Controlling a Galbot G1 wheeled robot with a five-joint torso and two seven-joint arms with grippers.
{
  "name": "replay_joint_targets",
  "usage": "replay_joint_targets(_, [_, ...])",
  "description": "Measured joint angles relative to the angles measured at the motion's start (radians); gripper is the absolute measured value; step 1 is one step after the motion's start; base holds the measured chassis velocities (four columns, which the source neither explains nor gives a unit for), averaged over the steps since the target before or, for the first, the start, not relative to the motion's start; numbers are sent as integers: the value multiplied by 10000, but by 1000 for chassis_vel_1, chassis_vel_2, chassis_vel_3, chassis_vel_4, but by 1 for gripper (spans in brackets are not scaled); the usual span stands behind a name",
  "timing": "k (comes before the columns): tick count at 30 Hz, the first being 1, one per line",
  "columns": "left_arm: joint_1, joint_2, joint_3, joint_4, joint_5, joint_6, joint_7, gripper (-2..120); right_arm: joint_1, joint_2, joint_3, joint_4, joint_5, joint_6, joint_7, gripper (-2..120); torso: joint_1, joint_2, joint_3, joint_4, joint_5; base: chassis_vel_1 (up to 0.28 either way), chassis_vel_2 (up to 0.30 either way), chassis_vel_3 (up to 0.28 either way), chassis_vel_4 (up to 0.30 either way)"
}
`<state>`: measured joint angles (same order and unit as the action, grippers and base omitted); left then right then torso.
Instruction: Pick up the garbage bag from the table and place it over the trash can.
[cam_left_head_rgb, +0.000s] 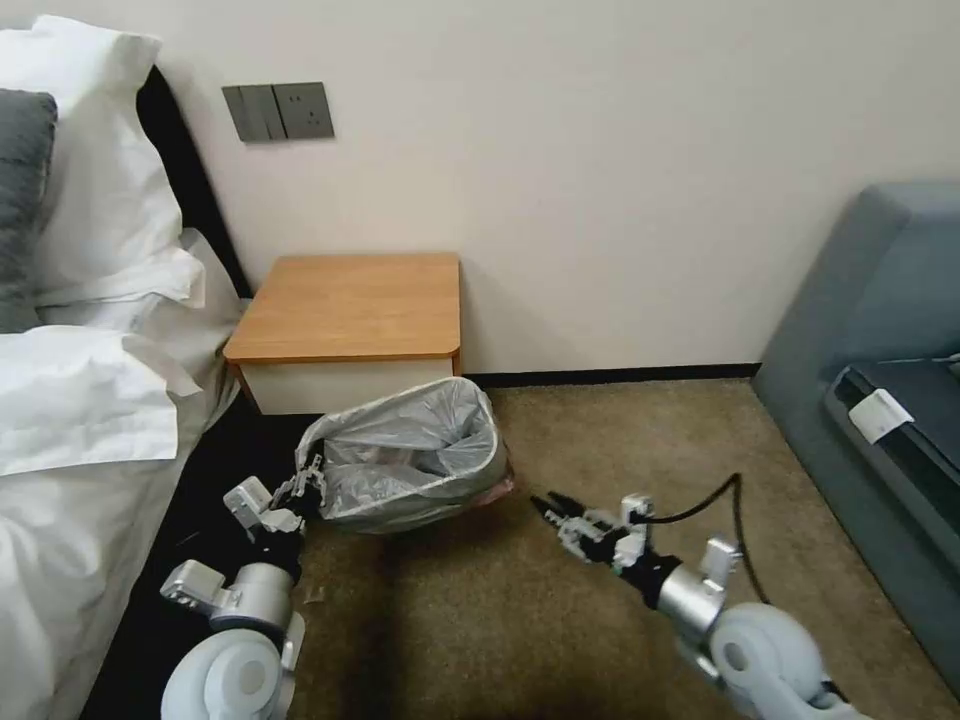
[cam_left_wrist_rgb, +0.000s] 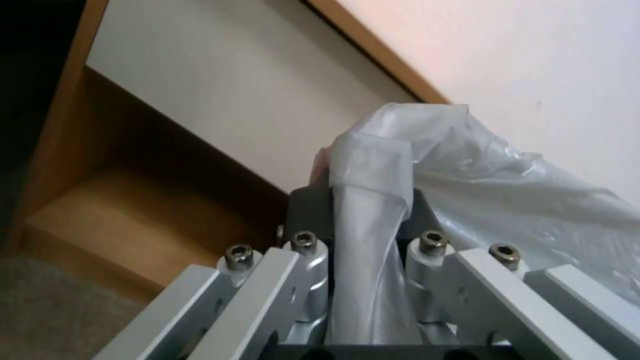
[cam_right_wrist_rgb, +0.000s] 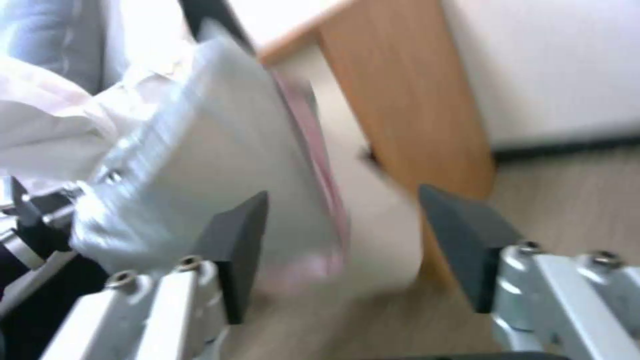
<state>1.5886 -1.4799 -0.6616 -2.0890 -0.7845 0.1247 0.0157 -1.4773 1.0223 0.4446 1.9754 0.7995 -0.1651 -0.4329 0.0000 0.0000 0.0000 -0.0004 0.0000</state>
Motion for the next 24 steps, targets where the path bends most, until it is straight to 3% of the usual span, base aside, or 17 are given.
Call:
replay_joint_targets(3, [122,47,116,112,868,-191,206,11,323,-749,135,671,-529,579,-899,79,0,0,1,3,0,0,0,0,0])
replay_joint_targets(5, [129,53,130,128,973,-225,230,11,389,-855,122,744,-528,614,-1072,81,0,0,0,3,2,0,0,0,0])
replay_joint_targets(6, [154,76,179,176,1369,-361,339,11,698,-1278,-10,1083,-521,635,-1641,88,0,0,0,3,2,0,0,0,0])
replay_joint_targets(8, [167,97,220,198,1616,-442,421,11,1017,-1639,-193,1338,-520,566,-1844,89,0,0,0,4,0,0,0,0,0])
replay_joint_targets(11, [177,124,292,210,2017,-582,535,11,1723,-2134,-754,1568,-753,426,-1958,79,0,0,0,2,-1,0,0,0,0])
replay_joint_targets(14, [172,136,416,192,2451,-749,638,11,3251,-2421,-2023,1442,-1891,262,-1974,64,0,0,1,5,-2,0,0,0,0])
replay_joint_targets(15, [172,136,416,192,2451,-749,638,11,3251,-2421,-2023,1442,-1891,262,-1974,64,0,0,1,5,-2,0,0,0,0])
replay_joint_targets(17, [214,135,506,62,2561,-750,651,11,4518,-2342,-3318,1183,-2559,116,-1919,52,0,0,0,3,1,0,0,0,0])
replay_joint_targets(19, [230,133,529,35,2591,-751,663,11,4800,-2293,-3668,1119,-2661,87,-1901,48,0,0,1,4,1,0,0,0,0])
replay_joint_targets(21, [304,140,609,-35,2659,-750,684,11,5971,-2028,-5033,878,-3036,-48,-1883,37,0,0,1,4,0,0,0,0,0])
replay_joint_targets(24, [349,151,644,-88,2719,-751,705,11,6841,-1730,-5931,651,-3496,-171,-1842,30,0,0,1,6,-1,0,0,0,0])
